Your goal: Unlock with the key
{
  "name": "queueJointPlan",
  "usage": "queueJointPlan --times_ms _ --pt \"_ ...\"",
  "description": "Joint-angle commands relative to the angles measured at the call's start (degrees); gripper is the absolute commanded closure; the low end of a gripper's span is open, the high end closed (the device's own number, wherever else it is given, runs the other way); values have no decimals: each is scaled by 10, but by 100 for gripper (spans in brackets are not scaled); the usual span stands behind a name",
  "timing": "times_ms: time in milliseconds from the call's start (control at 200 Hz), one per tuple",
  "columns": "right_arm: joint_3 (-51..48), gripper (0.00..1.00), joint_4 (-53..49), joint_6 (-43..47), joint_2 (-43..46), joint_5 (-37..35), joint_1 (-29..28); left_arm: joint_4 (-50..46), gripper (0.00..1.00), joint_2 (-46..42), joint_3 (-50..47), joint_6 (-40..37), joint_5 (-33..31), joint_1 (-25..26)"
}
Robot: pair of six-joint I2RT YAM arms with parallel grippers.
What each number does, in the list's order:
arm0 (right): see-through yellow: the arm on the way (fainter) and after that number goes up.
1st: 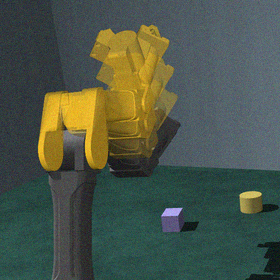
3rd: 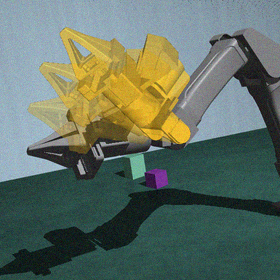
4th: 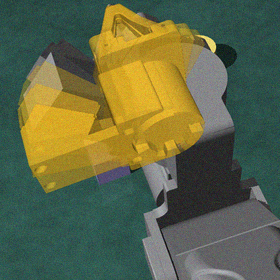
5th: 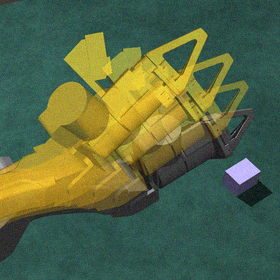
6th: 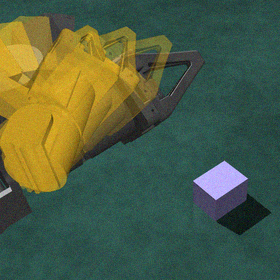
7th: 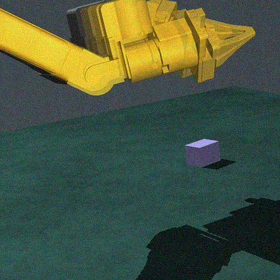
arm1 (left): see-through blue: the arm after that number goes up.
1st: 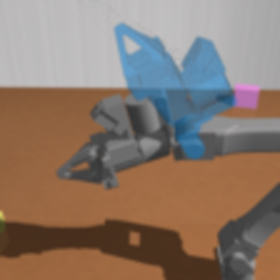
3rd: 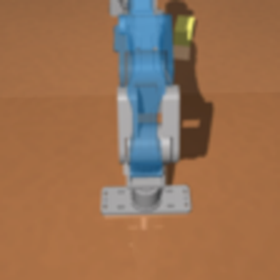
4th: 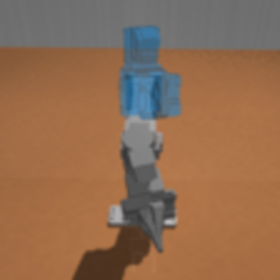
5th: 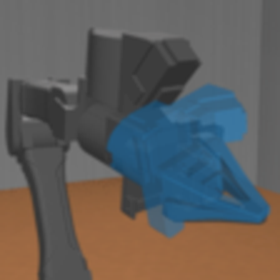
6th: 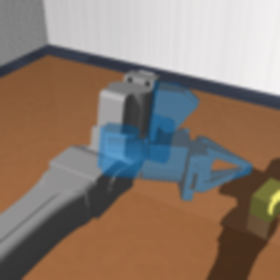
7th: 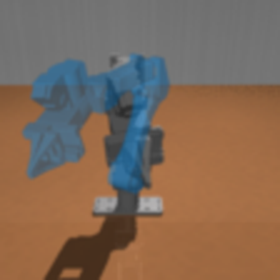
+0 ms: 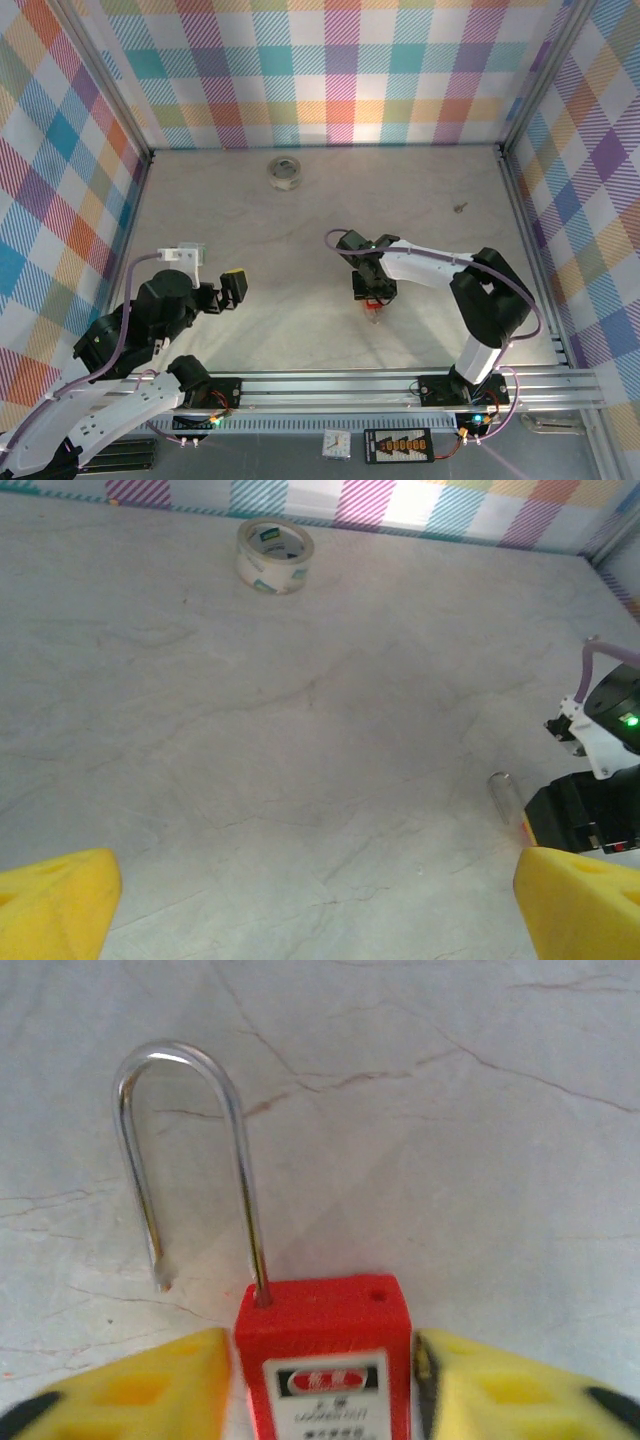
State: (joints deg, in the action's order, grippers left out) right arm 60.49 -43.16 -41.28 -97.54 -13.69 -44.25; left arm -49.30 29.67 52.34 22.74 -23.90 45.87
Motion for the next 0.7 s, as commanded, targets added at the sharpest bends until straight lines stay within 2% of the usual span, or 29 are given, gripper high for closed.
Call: queueJointPlan --times_ms 0,105,235,320,415,545,695 --pt "0 41 -12 -23 34 -5 5 30 0 -1 -1 5 11 -1" --pt "-6 32 -12 -18 77 8 11 29 0 3 -1 4 7 -1" --pt "-6 27 -27 8 141 20 48 34 0 7 -4 3 13 -1" --pt "-1 26 -36 53 181 45 116 55 0 9 -12 -10 32 -1" --pt "27 27 -50 125 192 52 225 98 0 13 -35 -32 58 -1" --pt "110 29 -56 192 126 34 351 181 0 41 -72 -59 128 -1" --pt "235 34 -44 223 -8 -3 438 270 1 106 -91 -74 220 0"
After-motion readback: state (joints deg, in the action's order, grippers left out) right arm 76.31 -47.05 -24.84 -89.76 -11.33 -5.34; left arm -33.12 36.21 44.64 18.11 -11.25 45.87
